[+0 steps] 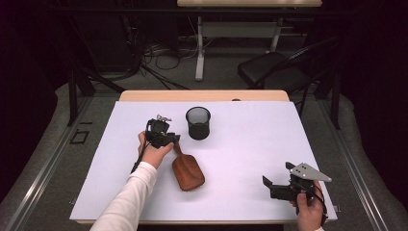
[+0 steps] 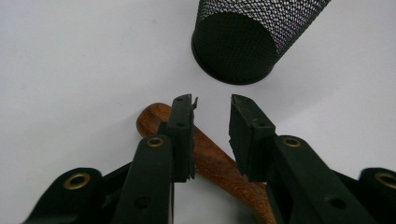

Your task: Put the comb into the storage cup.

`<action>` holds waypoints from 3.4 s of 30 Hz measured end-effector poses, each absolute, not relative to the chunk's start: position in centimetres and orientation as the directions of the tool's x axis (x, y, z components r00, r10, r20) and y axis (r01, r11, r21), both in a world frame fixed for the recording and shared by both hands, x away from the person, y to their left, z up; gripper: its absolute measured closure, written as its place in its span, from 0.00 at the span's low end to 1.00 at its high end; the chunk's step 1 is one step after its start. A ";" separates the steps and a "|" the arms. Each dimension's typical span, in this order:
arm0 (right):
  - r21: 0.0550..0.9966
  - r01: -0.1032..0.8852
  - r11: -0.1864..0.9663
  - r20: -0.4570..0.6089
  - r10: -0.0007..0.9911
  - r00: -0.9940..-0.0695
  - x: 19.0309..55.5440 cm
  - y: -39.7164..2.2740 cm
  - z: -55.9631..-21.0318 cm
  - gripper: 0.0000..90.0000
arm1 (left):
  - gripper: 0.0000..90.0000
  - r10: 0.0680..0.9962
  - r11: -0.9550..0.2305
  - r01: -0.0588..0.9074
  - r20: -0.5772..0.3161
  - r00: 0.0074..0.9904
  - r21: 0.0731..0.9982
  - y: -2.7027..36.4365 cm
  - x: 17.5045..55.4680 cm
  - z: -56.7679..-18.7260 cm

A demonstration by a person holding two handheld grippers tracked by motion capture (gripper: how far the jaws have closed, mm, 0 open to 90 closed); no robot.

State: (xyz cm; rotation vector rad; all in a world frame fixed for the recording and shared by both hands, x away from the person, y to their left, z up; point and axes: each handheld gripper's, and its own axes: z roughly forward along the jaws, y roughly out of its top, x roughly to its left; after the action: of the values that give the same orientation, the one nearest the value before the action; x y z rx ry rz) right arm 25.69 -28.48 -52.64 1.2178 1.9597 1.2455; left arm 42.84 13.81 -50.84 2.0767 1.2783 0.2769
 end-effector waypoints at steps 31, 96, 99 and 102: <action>0.893 0.414 0.175 0.045 0.882 -0.469 25.9 -28.4 -52.8 0.01 | 1.00 0.857 -0.309 0.750 -0.169 0.486 0.585 12.2 43.6 -53.4; 0.890 0.421 0.173 0.048 0.884 -0.464 25.8 -28.3 -52.9 0.01 | 1.00 0.802 -0.428 0.690 -0.107 0.588 0.584 18.7 34.2 -54.3; 0.888 0.424 0.179 0.045 0.883 -0.467 25.8 -28.4 -52.9 0.01 | 1.00 0.797 -0.432 0.687 -0.109 0.594 0.584 18.7 33.7 -54.2; 0.888 0.423 0.178 0.045 0.883 -0.466 25.8 -28.4 -52.9 0.01 | 1.00 0.790 -0.437 0.685 -0.115 0.602 0.583 18.6 33.2 -54.2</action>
State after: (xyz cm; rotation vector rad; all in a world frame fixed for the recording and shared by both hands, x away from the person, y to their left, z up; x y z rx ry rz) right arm 25.81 -28.36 -52.86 1.2255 1.9711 1.2396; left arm 33.17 18.62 -54.24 2.2382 1.1609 0.2322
